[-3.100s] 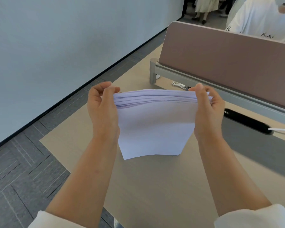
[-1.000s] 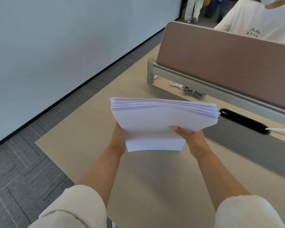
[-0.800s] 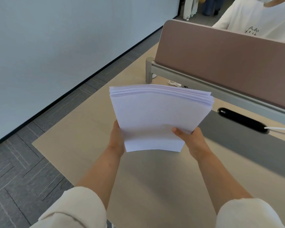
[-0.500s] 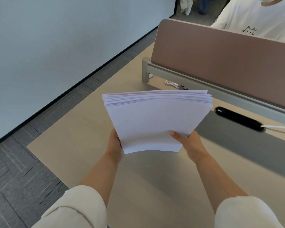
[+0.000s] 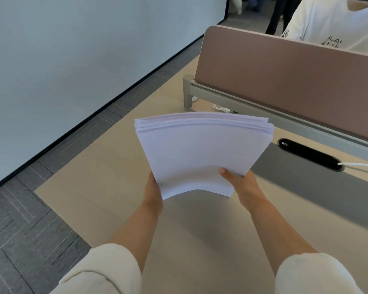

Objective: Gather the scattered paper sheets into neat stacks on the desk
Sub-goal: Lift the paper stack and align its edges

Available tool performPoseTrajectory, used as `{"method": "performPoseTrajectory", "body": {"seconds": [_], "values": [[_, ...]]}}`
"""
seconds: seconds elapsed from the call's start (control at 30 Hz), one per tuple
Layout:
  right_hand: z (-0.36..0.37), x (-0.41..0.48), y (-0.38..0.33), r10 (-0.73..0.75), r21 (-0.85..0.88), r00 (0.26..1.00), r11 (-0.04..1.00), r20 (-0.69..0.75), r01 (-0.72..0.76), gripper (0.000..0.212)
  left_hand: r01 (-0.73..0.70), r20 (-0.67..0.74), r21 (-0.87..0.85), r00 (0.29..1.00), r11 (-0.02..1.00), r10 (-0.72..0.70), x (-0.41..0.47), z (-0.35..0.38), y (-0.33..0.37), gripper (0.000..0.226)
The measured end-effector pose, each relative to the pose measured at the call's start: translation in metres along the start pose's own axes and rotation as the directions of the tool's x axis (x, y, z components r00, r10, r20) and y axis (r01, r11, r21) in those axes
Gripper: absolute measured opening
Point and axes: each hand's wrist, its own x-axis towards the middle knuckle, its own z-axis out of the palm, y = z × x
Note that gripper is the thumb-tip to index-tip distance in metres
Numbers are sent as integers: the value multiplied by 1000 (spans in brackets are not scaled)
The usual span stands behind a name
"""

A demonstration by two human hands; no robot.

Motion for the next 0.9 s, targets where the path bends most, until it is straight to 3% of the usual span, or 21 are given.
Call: {"method": "performPoseTrajectory", "body": {"seconds": [0.2, 0.37, 0.43, 0.47, 0.53, 0.6, 0.67, 0.73, 0.8, 0.9], "values": [[1, -4, 1, -5, -5, 999, 1000, -33, 4, 28, 108, -29, 23, 994, 994, -108, 2, -2, -4, 28], [1, -4, 1, 15, -45, 1000, 999, -23, -16, 27, 101, 46, 72, 993, 992, -105, -3, -2, -3, 34], [0, -5, -7, 4, -72, 999, 997, -37, -7, 27, 92, 12, 91, 996, 992, -93, -10, 0, 8, 24], [0, -6, -13, -12, -80, 999, 997, -51, 8, 29, 65, -22, 92, 998, 994, -63, -13, 0, 17, 20], [0, -11, -37, -100, -73, 991, 993, -90, 93, 39, -128, -71, 67, 989, 989, 133, -26, 4, 49, 34], [1, -19, -68, -255, -93, 955, 966, -153, 243, 54, -382, -63, -60, 923, 922, 379, -49, 13, 92, 41], [9, -29, -95, -385, -112, 899, 923, -210, 369, 49, -547, -74, -180, 836, 817, 543, -70, 24, 127, 45], [19, -35, -110, -445, -119, 859, 895, -254, 429, 39, -592, -95, -156, 806, 791, 584, -85, 35, 147, 36], [28, -35, -117, -416, -77, 849, 907, -327, 414, 33, -572, -127, -50, 817, 819, 563, -84, 40, 150, 17], [32, -30, -124, -309, -31, 854, 945, -419, 327, 22, -557, -208, 33, 808, 830, 551, -73, 38, 150, 22]]}}
